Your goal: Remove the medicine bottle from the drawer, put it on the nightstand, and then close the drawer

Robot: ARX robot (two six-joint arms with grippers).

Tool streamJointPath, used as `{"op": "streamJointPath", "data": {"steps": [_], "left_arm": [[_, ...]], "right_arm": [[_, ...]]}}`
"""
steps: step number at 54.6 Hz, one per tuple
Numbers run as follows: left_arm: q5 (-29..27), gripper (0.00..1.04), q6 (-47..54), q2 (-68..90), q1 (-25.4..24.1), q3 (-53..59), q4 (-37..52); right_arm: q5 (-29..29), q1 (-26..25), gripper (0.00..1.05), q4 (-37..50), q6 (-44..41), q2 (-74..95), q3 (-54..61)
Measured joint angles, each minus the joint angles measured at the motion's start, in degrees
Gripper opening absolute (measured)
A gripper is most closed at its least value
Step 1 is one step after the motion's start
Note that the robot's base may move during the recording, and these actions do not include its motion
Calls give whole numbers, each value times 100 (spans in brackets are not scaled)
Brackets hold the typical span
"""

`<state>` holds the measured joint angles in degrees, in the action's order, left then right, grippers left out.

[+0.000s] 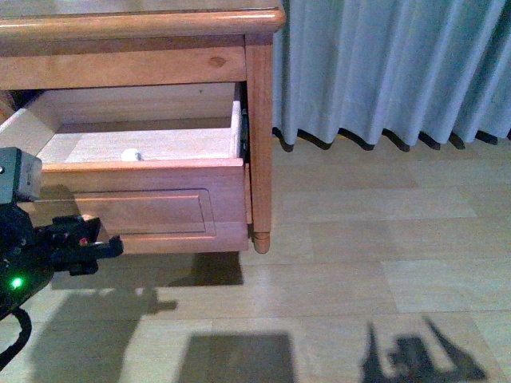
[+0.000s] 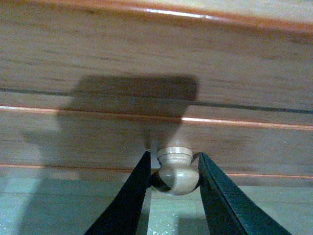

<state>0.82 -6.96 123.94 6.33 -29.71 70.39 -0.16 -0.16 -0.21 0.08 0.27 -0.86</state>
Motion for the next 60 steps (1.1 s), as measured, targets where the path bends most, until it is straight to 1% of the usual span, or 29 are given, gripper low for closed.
{"op": "streamJointPath", "data": {"steps": [5,17,19,21,26,28,34,36,40,43,45,48,52,58,60], "left_arm": [[-107,26,-184,-181,111,313,55],[-157,26,-437,-457,229,723,96],[-151,27,-476,-481,229,754,98],[-118,35,-522,-525,227,833,94],[127,48,-601,-592,234,1217,59],[199,55,-649,-614,256,1405,13],[219,71,-758,-881,181,1655,-111],[232,78,-793,-1097,125,1751,-212],[267,88,-833,-1497,31,1912,-466],[343,98,-850,-2011,-81,2059,-896],[404,100,-863,-2315,-140,2124,-1145],[525,98,-881,-2927,-234,2205,-1668],[719,98,-883,-3965,-356,2243,-2535],[1099,98,-918,-5840,-551,2197,-4113],[1121,98,-907,-6325,-597,2164,-4494]], "right_arm": [[0,0,98,0,0,0,0],[-2,0,98,0,0,0,0],[0,0,98,0,0,0,0],[0,0,98,0,0,0,0],[0,0,98,0,0,0,0],[-2,0,98,0,0,0,0],[0,0,98,0,0,0,0],[0,0,98,0,0,0,0],[0,0,98,0,0,0,0],[-2,0,98,0,0,0,0],[0,0,98,0,0,0,0],[-2,0,98,0,0,0,0],[0,0,98,0,0,0,0],[0,0,98,0,0,0,0],[-2,0,98,0,0,0,0]]}}
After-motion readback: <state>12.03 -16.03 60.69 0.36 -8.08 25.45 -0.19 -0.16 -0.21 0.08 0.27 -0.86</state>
